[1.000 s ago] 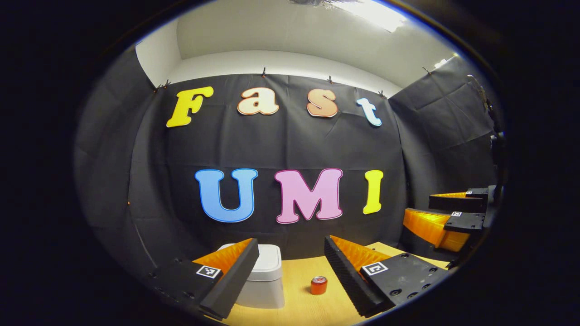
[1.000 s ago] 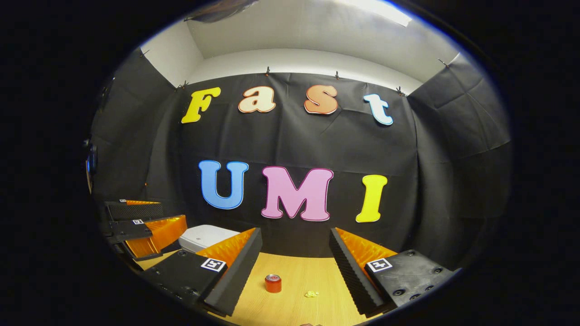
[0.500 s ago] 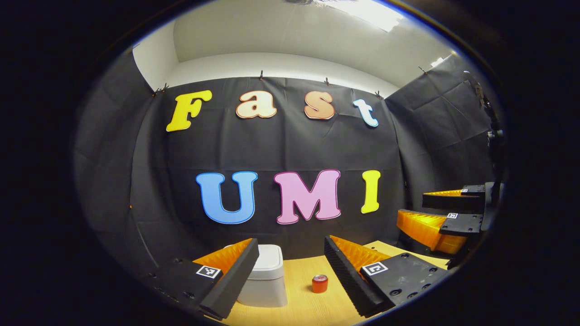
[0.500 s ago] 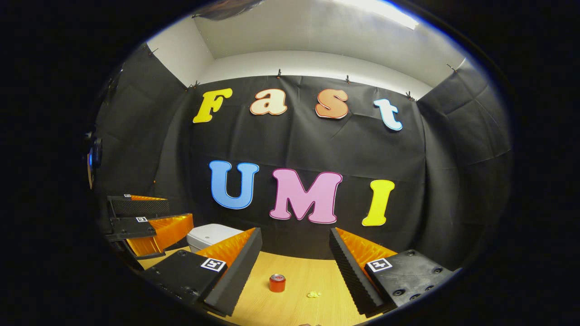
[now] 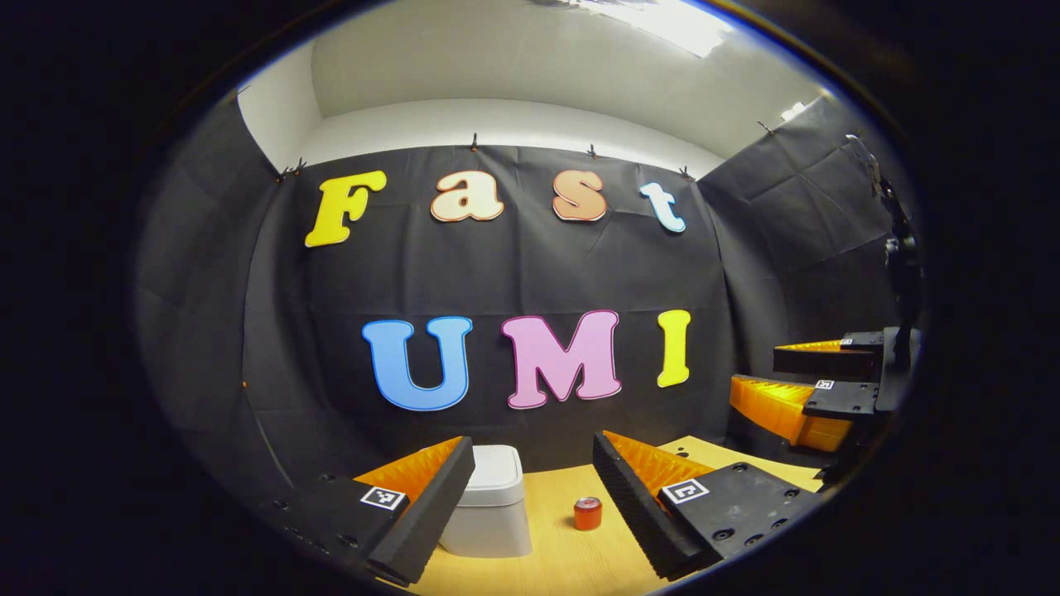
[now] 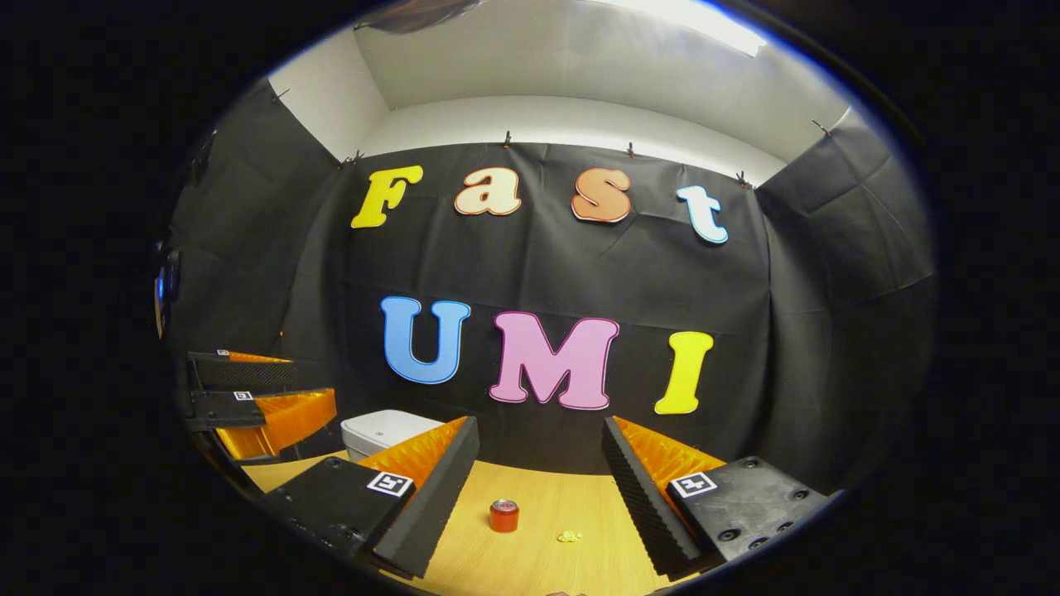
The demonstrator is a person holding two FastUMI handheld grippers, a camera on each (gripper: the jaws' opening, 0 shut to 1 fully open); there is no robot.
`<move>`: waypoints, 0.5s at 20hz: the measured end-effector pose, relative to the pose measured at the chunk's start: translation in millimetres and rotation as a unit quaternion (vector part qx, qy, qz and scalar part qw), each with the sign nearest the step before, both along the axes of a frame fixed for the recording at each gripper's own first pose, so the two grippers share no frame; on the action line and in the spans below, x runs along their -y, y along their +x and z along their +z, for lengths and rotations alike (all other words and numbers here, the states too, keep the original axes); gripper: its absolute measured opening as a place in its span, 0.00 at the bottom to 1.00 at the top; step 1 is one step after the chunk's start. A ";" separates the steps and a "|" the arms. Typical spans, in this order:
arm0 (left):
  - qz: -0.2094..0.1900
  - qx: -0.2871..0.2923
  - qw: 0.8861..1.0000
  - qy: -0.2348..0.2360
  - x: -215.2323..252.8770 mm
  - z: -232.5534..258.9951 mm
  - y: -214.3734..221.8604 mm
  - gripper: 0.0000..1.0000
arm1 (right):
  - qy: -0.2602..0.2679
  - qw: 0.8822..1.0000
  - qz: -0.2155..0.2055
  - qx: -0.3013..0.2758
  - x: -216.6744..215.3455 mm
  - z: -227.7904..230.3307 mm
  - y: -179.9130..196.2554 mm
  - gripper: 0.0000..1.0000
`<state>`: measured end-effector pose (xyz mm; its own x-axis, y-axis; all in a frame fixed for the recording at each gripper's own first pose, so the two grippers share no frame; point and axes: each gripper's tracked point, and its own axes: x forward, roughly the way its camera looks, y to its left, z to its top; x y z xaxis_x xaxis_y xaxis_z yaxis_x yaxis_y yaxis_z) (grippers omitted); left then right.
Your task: Press the lid of the desktop garbage bin to open it, pick up the crumpled paper on the desktop and throw it into the bin, then pick up the pop can on the desktop and drop it into the bin, and finally close the garbage bin lid.
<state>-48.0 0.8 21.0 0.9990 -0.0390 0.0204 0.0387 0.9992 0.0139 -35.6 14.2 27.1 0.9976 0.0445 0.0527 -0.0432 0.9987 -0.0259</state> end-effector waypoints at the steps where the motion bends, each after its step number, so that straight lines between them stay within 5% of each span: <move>1: 0.002 -0.002 1.000 -0.004 -1.2 0.4 0.8 0.96 | 0.002 1.000 -0.001 0.002 0.3 2.1 -0.8 0.96; 7: 0.017 -0.020 1.000 -0.009 -13.7 -6.4 21.7 0.92 | -0.006 1.000 -0.001 0.010 6.6 1.2 5.9 0.96; 10: 0.026 -0.044 0.998 -0.021 -22.4 -22.2 40.6 0.78 | -0.009 1.000 0.000 0.003 12.3 -8.0 14.7 0.96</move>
